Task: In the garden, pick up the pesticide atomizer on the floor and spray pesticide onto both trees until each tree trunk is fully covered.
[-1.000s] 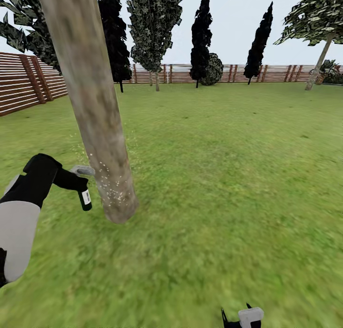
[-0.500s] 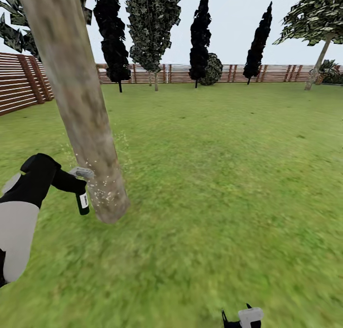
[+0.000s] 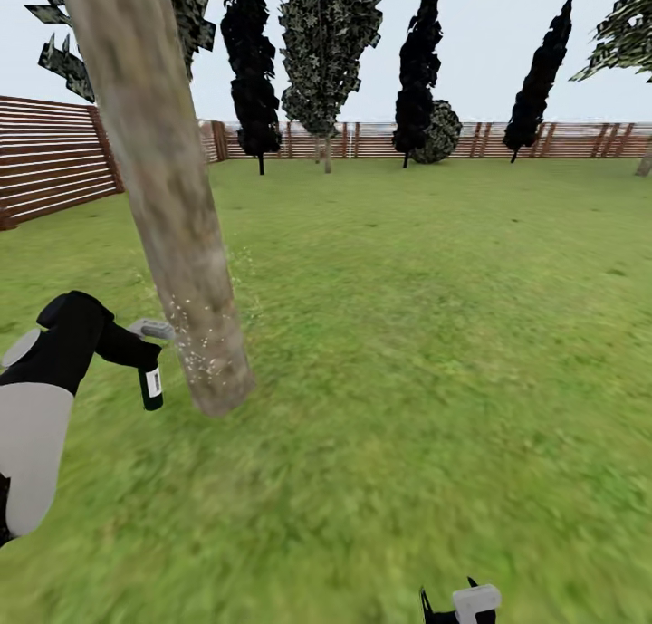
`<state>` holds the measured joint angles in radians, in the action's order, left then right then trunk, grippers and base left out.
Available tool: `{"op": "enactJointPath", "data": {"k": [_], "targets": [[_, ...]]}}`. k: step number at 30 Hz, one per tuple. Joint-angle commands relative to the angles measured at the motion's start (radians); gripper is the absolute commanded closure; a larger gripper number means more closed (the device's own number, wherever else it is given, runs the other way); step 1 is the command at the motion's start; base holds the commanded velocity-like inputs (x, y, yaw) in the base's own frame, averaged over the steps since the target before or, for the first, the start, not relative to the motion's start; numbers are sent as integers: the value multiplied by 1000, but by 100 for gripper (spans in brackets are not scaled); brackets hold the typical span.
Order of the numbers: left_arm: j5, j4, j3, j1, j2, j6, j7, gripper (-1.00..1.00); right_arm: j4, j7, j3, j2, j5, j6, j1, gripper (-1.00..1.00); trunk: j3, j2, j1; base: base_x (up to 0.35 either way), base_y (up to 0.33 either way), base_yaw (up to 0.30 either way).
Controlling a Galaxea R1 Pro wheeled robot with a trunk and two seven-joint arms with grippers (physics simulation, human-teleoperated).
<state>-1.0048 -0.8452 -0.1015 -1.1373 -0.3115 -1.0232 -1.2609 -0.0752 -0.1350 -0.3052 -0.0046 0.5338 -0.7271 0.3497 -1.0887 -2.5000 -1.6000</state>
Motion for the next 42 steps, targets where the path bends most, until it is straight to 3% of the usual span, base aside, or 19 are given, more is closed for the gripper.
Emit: {"op": "enactJointPath", "data": {"k": [1, 8, 10, 13, 26, 32, 42], "targets": [[-1, 0, -1, 0, 0, 0, 0, 100, 0, 0, 0, 0, 0, 0, 0, -100, 0, 0, 0, 197, -228, 27], [-1, 0, 0, -3, 2, 0, 0, 100, 0, 0, 0, 0, 0, 0, 0, -100, 0, 0, 0, 240, -184, 36], [-1, -2, -3, -54, -3, -1, -4, 100, 0, 0, 0, 0, 0, 0, 0, -100, 0, 0, 0, 255, -170, 221], [-2, -2, -2, -73, -4, 0, -16, 100, 0, 0, 0, -1, 0, 0, 0, -100, 0, 0, 0, 143, -106, 48], [-3, -3, -3, -99, -4, 0, -18, 100, 0, 0, 0, -2, 1, 0, 0, -100, 0, 0, 0, -120, -37, 6], [-3, -3, -3, -105, -3, 0, -18, 100, 0, 0, 0, -1, 2, 0, 0, -100, 0, 0, 0, -197, -214, 236], [-3, -2, -3, -104, -3, 0, -18, 100, 0, 0, 0, -1, 1, 0, 0, -100, 0, 0, 0, 109, -262, 128]]}}
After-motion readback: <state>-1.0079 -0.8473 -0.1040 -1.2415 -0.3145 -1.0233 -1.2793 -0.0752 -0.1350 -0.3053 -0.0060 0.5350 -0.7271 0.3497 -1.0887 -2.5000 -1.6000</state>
